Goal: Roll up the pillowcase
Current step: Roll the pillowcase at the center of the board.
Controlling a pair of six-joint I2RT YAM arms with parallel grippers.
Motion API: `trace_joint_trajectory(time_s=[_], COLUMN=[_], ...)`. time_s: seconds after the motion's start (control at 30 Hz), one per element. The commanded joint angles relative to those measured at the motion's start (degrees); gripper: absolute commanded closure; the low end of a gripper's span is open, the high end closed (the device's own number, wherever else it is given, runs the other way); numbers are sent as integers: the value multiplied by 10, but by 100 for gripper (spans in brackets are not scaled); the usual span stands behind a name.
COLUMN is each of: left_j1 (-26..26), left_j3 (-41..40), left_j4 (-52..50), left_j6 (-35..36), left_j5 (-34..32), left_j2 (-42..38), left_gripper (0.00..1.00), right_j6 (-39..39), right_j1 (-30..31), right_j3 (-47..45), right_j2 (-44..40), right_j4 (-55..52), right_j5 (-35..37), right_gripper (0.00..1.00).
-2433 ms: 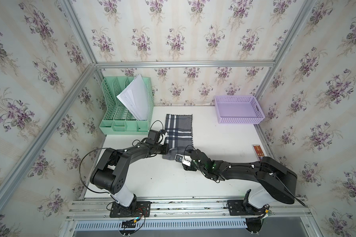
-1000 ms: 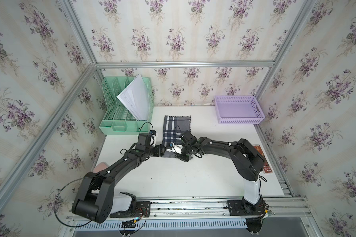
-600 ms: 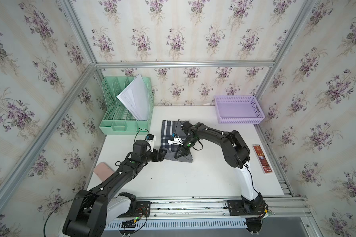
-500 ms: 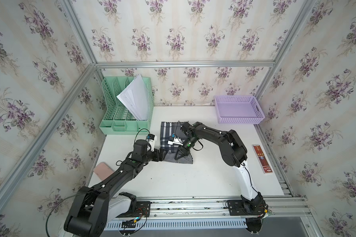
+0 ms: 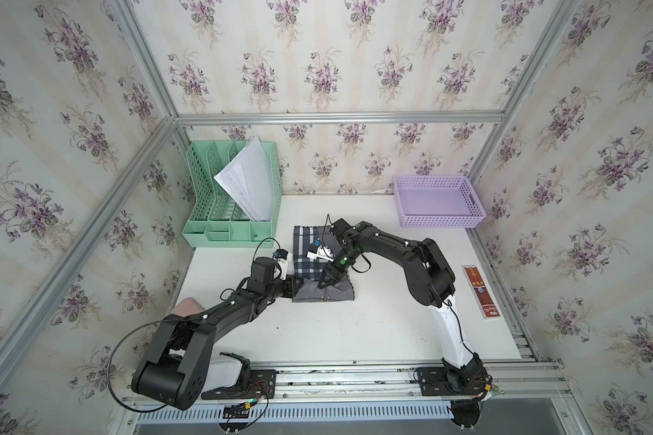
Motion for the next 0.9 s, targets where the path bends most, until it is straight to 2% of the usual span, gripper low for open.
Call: trace_joint_trajectory(time_s=[0.0, 0.07, 0.1, 0.23, 0.33, 0.37, 0.43, 0.53, 0.67, 0.73, 0.8, 0.87], left_j1=[1, 1, 1, 1, 1, 2, 2, 2, 2, 2, 3, 4], left_j3=[27, 51, 60, 83, 92, 96, 104, 110, 114, 114, 114, 118], left_j4=[-36, -64, -74, -98, -118, -124, -137, -141, -140, -142, -144, -148], left_j6=[-17, -19, -19, -18, -19, -19, -18, -13, -11, -11, -9, -8], left_j5=[-36, -35, -31, -31, -44, -45, -44, -45, -44, -45, -45, -45], left_j2=[18, 41, 45, 79, 80, 83, 85, 91, 96, 94, 92, 91], left_gripper=[82, 84, 85, 86, 88, 88, 86, 84, 84, 83, 81, 79], right_j6=[62, 69, 65, -48, -125, -124, -122, -137, -178, -191, -189, -173], right_j1=[2, 11, 22, 135, 222, 238, 257, 269, 269, 264, 257, 249], right_j3=[-47, -131, -176, -437, -582, -597, -601, -607, -600, -585, -566, -546], right_j2=[-68, -146, -185, -336, -374, -371, -357, -323, -262, -233, -214, -205], right_j4=[118, 219, 271, 534, 698, 717, 725, 774, 832, 827, 800, 760], right_j5=[107, 166, 206, 440, 570, 597, 632, 690, 750, 756, 740, 715], right_gripper=[41, 25, 21, 12, 7, 7, 0, 0, 1, 5, 19, 42])
